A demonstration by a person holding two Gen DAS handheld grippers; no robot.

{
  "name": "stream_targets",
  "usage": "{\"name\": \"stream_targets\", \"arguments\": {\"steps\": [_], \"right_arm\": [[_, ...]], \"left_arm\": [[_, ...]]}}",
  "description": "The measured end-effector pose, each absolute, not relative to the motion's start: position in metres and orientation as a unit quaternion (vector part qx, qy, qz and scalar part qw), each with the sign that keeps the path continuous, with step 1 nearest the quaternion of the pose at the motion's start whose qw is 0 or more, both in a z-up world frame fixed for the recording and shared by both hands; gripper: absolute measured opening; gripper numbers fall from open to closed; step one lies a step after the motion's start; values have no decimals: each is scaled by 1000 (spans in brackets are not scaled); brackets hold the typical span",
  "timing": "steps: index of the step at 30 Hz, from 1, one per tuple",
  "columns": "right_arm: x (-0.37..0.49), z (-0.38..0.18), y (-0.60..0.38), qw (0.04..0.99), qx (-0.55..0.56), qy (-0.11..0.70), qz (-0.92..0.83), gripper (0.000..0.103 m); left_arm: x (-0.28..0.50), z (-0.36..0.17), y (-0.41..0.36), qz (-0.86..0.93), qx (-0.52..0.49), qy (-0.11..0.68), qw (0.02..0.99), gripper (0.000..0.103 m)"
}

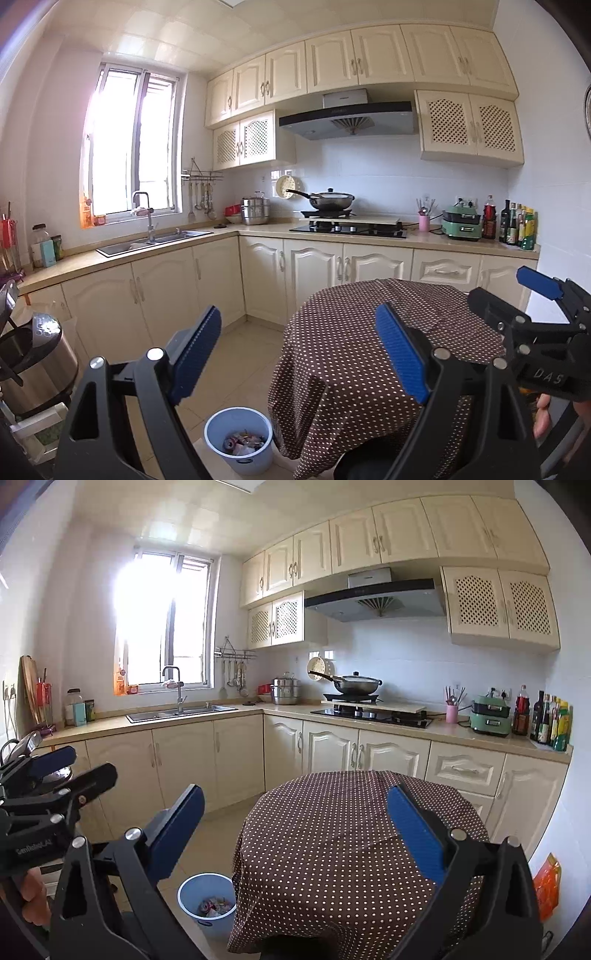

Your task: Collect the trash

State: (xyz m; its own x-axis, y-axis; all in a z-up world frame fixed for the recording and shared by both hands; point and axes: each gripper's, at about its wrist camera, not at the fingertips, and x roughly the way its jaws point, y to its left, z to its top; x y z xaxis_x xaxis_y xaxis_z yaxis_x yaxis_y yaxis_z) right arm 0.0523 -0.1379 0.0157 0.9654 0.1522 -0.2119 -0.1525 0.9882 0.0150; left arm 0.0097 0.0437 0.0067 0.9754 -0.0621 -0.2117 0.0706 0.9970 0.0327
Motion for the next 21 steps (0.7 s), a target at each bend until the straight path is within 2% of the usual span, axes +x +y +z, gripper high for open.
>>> {"name": "stream_targets", "arguments": {"steps": [21], "right_arm": [[97,4,-149,986,15,131,99,96]], "left_arm": [[52,-1,39,-20,18,130,991,84]]}}
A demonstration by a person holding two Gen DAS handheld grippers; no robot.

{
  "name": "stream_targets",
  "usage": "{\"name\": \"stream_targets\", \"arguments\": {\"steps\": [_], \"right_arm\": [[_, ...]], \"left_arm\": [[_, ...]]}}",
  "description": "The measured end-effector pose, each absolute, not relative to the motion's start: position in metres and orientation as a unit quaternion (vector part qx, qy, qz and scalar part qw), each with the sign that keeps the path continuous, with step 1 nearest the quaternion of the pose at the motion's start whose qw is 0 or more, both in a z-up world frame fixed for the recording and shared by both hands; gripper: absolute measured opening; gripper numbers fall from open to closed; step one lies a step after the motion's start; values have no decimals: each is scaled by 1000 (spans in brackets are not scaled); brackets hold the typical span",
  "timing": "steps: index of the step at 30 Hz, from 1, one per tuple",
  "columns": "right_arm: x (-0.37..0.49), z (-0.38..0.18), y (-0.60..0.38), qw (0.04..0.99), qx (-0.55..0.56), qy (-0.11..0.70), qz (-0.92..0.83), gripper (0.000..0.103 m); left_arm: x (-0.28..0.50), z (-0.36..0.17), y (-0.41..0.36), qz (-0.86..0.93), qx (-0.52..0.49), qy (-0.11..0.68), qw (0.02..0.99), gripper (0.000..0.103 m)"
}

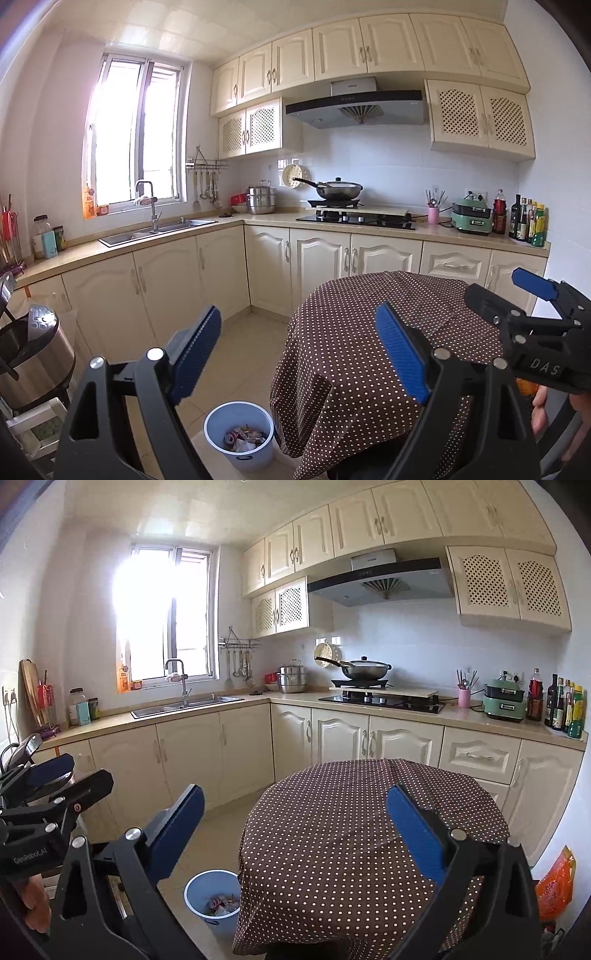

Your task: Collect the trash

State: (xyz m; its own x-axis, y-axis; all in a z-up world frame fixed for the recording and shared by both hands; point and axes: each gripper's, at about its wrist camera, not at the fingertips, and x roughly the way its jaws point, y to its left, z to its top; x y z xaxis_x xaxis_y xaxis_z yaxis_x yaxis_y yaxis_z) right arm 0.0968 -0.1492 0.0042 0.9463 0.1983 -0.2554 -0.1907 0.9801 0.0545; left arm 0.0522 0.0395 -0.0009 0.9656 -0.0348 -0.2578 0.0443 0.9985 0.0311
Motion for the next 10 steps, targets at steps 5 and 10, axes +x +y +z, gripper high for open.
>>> {"name": "stream_targets", "arguments": {"steps": [5,10], "right_arm": [[113,-5,-153,984,17,147,98,96],[131,-13,-159,982,15,161,93,96]], "left_arm": [[66,-7,38,-11,18,141,990,84],[87,-18,39,-4,13,163,986,84]]}}
